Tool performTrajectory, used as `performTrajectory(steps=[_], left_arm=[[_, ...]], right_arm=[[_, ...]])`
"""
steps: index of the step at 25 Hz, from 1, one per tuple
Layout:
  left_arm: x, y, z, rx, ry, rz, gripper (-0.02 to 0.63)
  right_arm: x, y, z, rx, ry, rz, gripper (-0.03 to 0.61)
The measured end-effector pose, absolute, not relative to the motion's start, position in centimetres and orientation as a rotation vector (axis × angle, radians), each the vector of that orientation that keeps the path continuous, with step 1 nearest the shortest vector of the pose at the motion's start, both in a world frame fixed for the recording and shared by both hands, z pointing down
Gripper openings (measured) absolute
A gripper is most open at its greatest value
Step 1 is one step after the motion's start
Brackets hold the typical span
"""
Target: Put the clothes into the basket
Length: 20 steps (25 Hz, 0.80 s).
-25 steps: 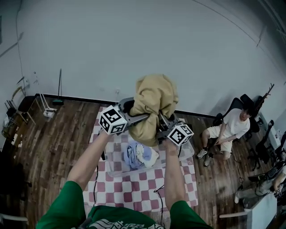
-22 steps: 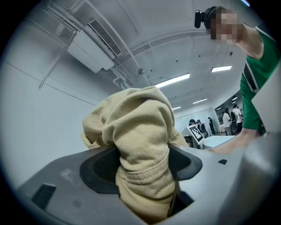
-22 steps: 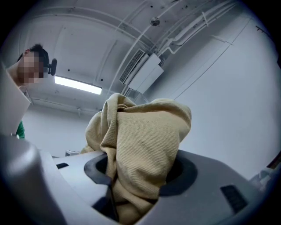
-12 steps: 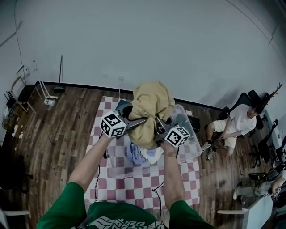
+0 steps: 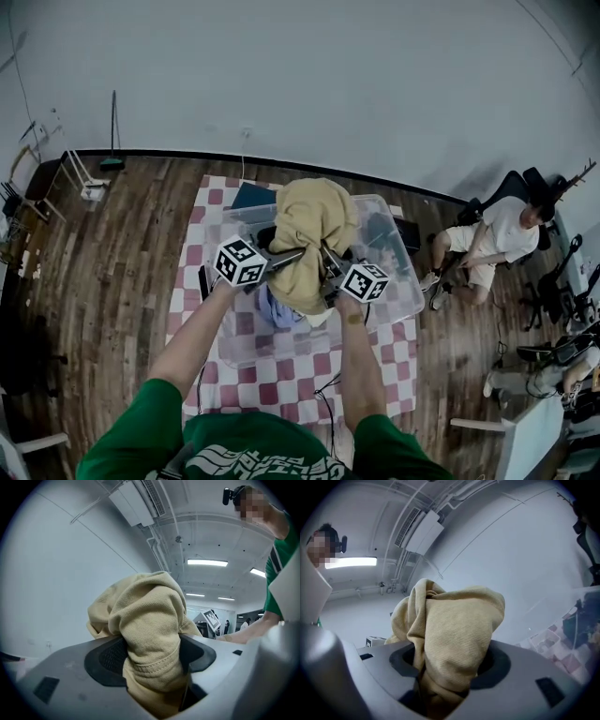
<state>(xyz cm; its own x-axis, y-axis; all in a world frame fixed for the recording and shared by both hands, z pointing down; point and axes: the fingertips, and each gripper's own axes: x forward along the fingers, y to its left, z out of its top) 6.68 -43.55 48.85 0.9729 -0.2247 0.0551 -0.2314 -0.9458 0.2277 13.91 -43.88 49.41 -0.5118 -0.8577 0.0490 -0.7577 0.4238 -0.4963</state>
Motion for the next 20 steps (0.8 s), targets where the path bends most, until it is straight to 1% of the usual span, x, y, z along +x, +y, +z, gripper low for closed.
performTrajectory(steps=[4,11,19,20], left_arm=[[7.6,-43.6,52.7,2.817,-0.344,0.103,0.325],[8.2,-43.5,59.1,2.741,-0.345,0.314,0.322],[8.2,-42.4,65.4,2.592,-0.402,0.432,0.322],[8.2,-42.4,66.1,2.58,-0.409,0.453,0.322]], right_arm=[[14.9,-44.0,53.4,-1.472,2.463,-0.813,0.259],[15.4,-43.6,60.7,-1.525,2.424,-1.086,0.259],[15.4,-42.8,66.7,-1.597,2.489,-1.395,0.257],[15.4,-42.7,67.4,-1.61,2.495,-1.426,0.249]])
